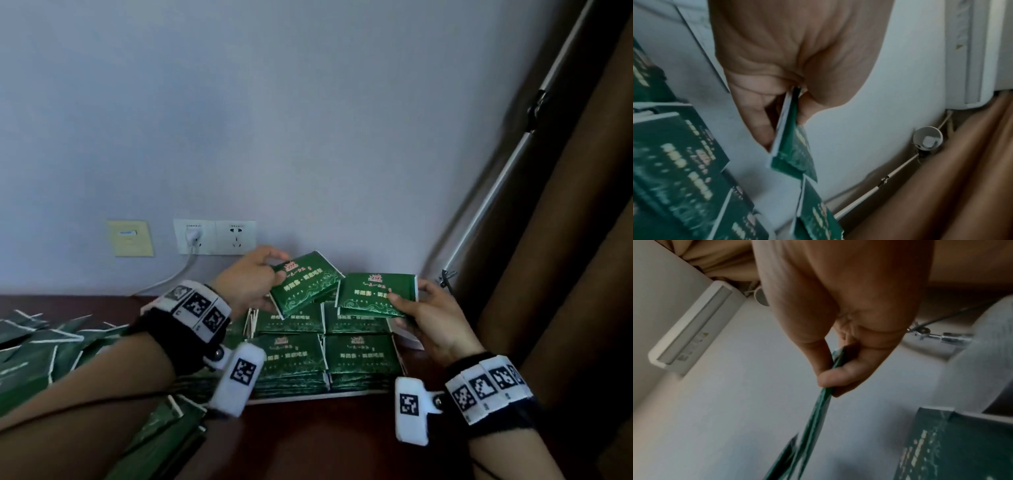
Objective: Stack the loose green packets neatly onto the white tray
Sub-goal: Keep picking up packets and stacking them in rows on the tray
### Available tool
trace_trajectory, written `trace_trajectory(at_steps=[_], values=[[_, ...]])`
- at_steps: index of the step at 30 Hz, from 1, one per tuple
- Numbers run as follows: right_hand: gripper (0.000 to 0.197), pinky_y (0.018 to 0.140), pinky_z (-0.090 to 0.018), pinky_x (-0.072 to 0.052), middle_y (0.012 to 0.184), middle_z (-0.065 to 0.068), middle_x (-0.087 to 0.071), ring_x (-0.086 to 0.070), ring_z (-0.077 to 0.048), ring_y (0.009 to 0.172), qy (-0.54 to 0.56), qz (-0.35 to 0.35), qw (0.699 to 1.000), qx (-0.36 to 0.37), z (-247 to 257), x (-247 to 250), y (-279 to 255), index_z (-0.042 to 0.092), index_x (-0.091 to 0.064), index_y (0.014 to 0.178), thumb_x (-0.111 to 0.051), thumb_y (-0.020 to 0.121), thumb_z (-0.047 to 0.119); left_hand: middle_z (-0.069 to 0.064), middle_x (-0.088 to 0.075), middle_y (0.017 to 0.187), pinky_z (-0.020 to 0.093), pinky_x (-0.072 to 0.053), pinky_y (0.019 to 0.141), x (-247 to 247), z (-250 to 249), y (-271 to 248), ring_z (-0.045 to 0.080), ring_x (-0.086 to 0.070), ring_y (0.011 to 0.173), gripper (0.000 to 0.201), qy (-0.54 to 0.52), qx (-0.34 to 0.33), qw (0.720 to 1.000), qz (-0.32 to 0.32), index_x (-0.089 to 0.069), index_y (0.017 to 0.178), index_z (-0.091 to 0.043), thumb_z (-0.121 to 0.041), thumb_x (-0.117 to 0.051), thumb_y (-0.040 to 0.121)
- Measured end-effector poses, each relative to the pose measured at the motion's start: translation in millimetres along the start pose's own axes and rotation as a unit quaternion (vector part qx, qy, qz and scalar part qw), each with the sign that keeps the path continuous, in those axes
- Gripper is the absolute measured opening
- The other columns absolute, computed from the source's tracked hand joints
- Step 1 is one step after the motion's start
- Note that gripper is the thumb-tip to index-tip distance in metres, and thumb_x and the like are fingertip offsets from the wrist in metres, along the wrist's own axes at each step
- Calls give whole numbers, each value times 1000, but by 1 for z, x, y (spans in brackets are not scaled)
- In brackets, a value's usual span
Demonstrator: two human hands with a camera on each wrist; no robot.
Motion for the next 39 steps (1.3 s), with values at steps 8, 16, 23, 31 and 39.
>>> trace_trajectory(at_steps=[8,16,23,31,39], values=[[22,57,-18,-57,106,-17,-72,-70,-25,96,25,24,998,-51,-25,11,46,3,-69,98,-55,91,-13,7,-68,104,25,-59,58,-35,-22,106,20,-71,72,22,213,-39,976,7,-64,96,-22,-6,-75,85],[31,59,-34,-61,98,-16,-71,-73,-28,83,-85,-19,996,-29,-45,22,63,11,-58,100,-76,79,-4,-2,-72,102,12,-51,51,-66,4,173,9,-67,78,21,347,-39,937,28,-73,102,-23,-10,-74,87],[44,70,-22,-41,96,-2,-65,-63,-19,89,-352,-52,934,28,-52,17,62,17,-58,104,-85,73,33,-12,-74,103,13,-46,80,-75,14,182,0,-62,86,25,531,-88,839,75,-75,108,-29,-18,-75,85],[26,71,-23,-47,77,6,-62,-63,-15,84,-421,0,906,33,-32,14,53,22,-59,71,-83,75,32,-2,-66,127,28,-47,100,-89,32,179,17,-60,113,39,589,-55,791,157,-66,127,-22,-29,-71,89],[18,82,-29,-55,91,2,-71,-66,-14,89,-417,39,907,43,-30,16,52,28,-66,82,-83,75,24,2,-61,136,25,-45,102,-98,29,174,18,-56,123,60,590,-54,781,195,-59,133,-21,10,-48,84]])
Point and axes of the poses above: each hand's wrist, its own y-axis towards the middle knuckle, its own x-axis out of the back of the hand, z = x × y, the point moved 1 cm from there along y, towards the middle knuckle
